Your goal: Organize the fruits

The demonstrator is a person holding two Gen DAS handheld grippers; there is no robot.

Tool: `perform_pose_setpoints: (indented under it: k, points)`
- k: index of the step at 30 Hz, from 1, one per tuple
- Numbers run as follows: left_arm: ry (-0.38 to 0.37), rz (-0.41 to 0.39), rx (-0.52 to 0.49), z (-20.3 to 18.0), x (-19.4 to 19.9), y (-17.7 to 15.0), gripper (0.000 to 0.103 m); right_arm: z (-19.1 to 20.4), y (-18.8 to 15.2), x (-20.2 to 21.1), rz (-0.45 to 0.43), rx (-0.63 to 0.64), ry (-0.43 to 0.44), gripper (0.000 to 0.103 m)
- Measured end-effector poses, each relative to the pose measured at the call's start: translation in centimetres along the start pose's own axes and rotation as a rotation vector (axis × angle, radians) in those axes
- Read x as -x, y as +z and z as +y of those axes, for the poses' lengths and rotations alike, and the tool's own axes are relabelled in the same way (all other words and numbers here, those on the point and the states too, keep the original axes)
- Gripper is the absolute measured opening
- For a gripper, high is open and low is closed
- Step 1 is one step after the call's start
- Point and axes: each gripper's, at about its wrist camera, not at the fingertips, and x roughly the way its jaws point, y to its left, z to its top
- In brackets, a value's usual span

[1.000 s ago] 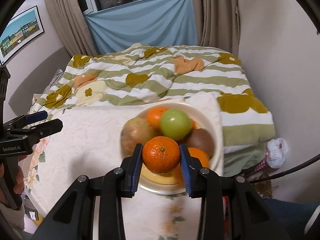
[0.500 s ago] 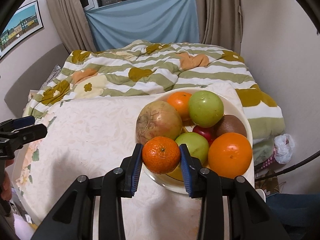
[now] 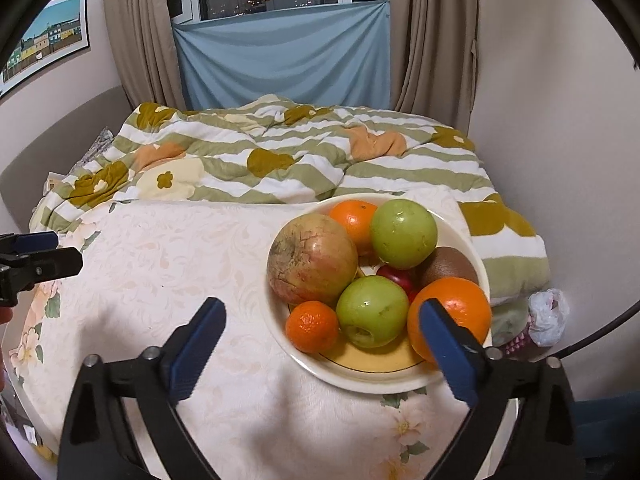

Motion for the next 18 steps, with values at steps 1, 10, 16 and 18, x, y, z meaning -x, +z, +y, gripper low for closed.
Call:
perform_pose_setpoints:
  k: [1,10,16,18]
  points:
    - [0.002,-0.006,0.000,0.1,0.4,0.1,0.103,0.1,0.2,0.3,-0.002,-0.002,-0.003,0.101]
    - [0.049,-0.080,0.018,0.9,6.0,0.5,0.103,1.1,2.4,5.2,-0.007,-0.003,-0.020,0.102]
    - [0.116,-0.125,0.026,1.5,10.4,-0.2,0.103,2.0,3.5,8.7,0.025,-0.053,0.005,0.102]
    - [0.136,-0.134,0.029,1.8,11.6,-0.7,0.103,2.3,3.6,9.7,0.021,-0.073,0.005,0.102]
